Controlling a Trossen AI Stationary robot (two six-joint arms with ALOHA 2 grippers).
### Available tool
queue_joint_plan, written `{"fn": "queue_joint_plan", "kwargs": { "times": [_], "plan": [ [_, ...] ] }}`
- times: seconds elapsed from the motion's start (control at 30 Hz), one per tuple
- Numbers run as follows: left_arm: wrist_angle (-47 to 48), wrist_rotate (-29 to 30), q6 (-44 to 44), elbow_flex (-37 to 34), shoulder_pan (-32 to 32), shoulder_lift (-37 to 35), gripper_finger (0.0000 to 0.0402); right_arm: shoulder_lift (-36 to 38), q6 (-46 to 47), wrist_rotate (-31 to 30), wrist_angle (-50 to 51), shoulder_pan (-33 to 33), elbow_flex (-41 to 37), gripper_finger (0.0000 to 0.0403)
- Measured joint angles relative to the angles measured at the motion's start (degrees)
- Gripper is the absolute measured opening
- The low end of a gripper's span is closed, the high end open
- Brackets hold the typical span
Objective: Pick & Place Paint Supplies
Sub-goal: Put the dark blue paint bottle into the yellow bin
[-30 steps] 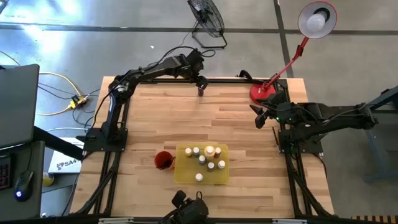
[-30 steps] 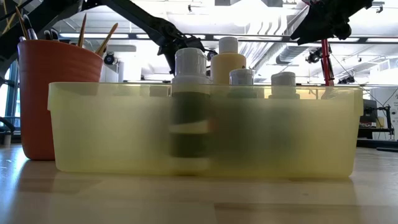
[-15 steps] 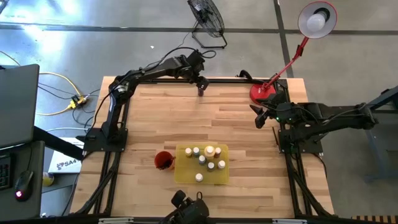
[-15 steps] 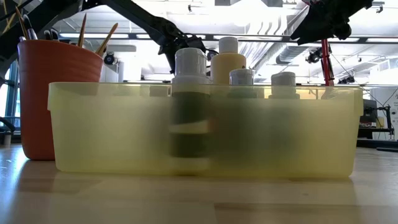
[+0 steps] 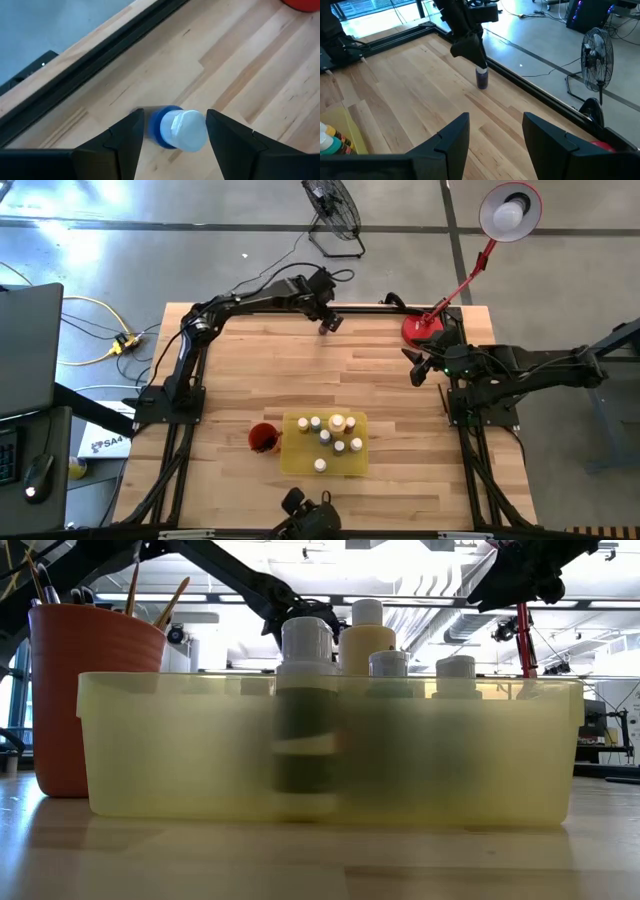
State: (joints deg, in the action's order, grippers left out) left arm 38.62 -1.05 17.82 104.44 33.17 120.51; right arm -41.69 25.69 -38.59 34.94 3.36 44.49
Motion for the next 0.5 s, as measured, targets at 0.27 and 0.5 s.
{"fn": "queue_joint_plan", "kwargs": {
  "times": [0.27, 0.5],
  "plan": [
    [0.9, 2.4, -2.4, -0.1, 0.2, 0.2, 0.0207, 0.0, 0.0, 0.0, 0.0, 0.0, 0.0, 0.0174],
    [0.6, 2.3, -2.8, -0.1, 0.2, 0.2, 0.0207, 0.0, 0.0, 0.0, 0.0, 0.0, 0.0, 0.0174]
  ]
}}
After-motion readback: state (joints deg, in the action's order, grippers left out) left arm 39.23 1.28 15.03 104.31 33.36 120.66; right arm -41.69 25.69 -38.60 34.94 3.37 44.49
